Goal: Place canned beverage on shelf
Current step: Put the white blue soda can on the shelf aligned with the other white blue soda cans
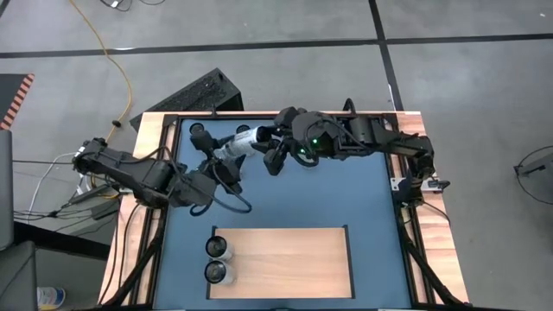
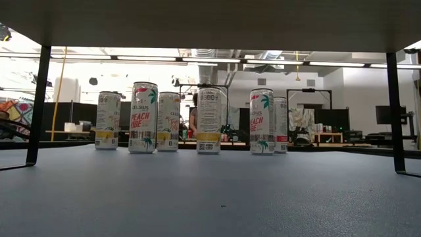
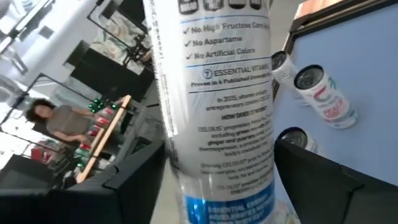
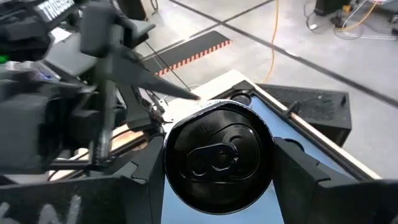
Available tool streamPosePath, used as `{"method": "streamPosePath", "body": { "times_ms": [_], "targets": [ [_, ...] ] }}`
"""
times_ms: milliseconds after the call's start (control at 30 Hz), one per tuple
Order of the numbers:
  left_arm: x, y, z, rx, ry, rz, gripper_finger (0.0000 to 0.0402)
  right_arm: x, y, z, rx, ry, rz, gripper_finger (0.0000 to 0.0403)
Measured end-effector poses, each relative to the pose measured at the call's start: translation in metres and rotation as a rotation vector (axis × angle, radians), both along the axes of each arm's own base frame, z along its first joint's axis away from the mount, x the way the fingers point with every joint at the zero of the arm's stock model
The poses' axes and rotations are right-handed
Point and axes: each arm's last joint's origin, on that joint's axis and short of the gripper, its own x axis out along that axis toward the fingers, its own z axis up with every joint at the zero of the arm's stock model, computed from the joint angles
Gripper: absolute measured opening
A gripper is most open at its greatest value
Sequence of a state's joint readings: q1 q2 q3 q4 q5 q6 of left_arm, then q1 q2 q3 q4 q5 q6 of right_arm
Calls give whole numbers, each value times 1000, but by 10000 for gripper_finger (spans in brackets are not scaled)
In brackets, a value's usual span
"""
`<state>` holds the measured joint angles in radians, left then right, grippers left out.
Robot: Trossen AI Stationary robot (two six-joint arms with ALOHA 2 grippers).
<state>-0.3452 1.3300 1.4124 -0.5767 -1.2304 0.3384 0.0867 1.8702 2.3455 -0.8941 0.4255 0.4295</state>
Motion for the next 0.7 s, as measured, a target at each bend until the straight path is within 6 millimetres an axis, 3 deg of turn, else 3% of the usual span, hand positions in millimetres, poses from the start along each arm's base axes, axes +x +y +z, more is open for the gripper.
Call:
{"method": "streamPosePath", "body": {
  "times_ms": [333,567,700],
  "targets": [
    [3,7,-2,-25,-6,17,284,1,4,2,-4,-16,27,210],
    [4,12,-2,-40,-12,21,234,1,5,2,-5,-22,35,210],
    [3,12,-3,-34,-3,28,232,1,5,3,-35,-19,49,213]
  ]
}}
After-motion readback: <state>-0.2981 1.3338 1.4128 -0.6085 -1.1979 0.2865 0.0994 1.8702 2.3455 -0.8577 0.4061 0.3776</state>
